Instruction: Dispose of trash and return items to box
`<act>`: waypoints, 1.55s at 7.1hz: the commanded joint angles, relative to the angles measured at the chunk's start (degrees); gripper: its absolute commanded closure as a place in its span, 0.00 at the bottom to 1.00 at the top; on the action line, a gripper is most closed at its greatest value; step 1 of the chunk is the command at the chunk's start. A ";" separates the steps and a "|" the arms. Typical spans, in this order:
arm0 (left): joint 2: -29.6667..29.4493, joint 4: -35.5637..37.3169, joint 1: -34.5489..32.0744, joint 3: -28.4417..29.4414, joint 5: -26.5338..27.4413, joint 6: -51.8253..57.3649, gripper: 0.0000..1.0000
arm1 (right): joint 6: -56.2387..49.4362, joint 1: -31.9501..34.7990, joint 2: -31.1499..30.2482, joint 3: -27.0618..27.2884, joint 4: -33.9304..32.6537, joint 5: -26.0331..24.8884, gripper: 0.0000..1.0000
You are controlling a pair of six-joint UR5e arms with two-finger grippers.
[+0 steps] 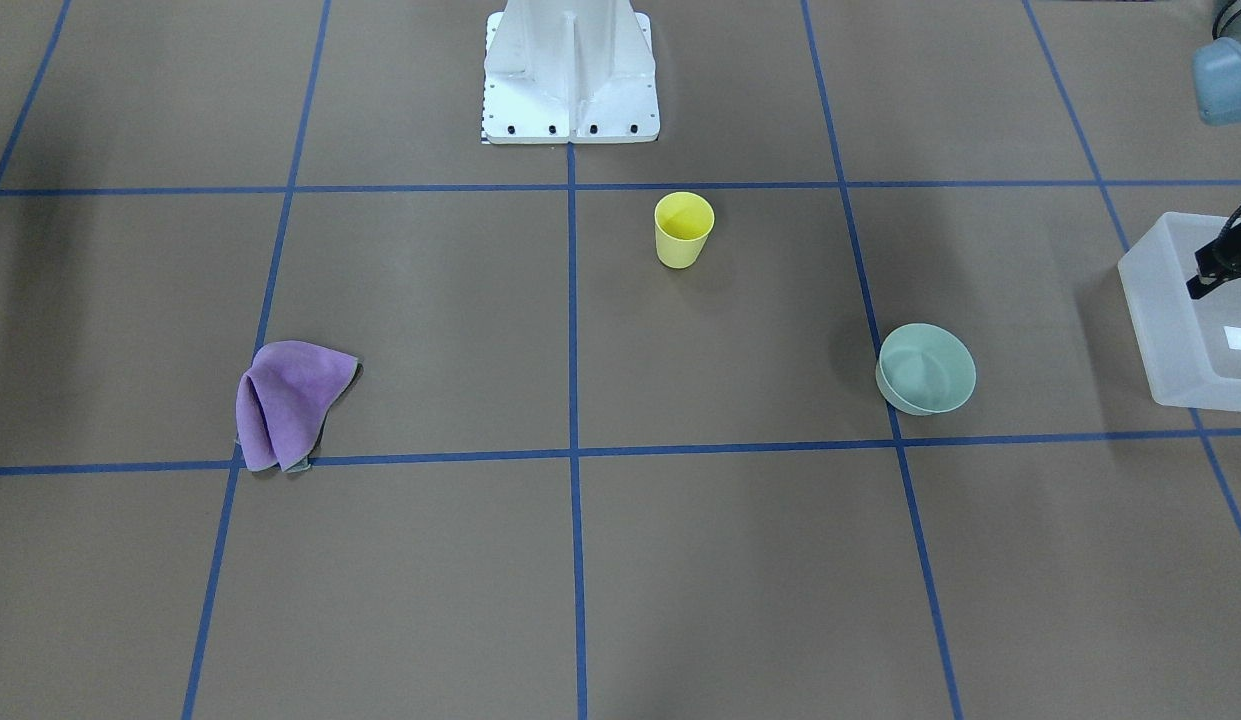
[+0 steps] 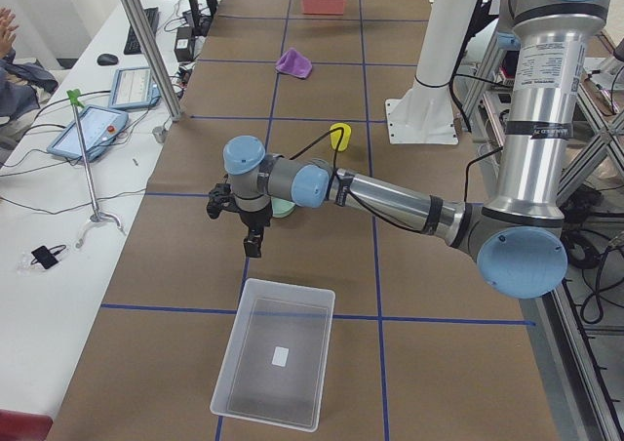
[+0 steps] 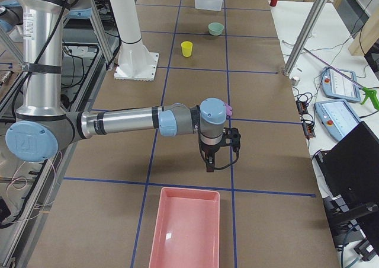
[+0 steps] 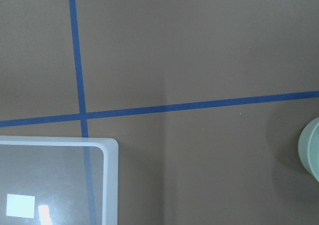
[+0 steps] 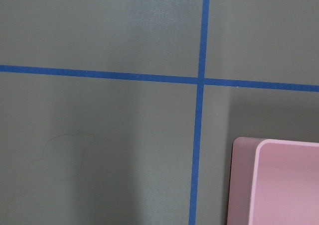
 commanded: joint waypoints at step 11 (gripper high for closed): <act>-4.27 -18.03 22.98 3.38 4.22 -34.79 0.04 | 0.90 -0.26 -0.32 -0.40 0.71 -0.02 0.00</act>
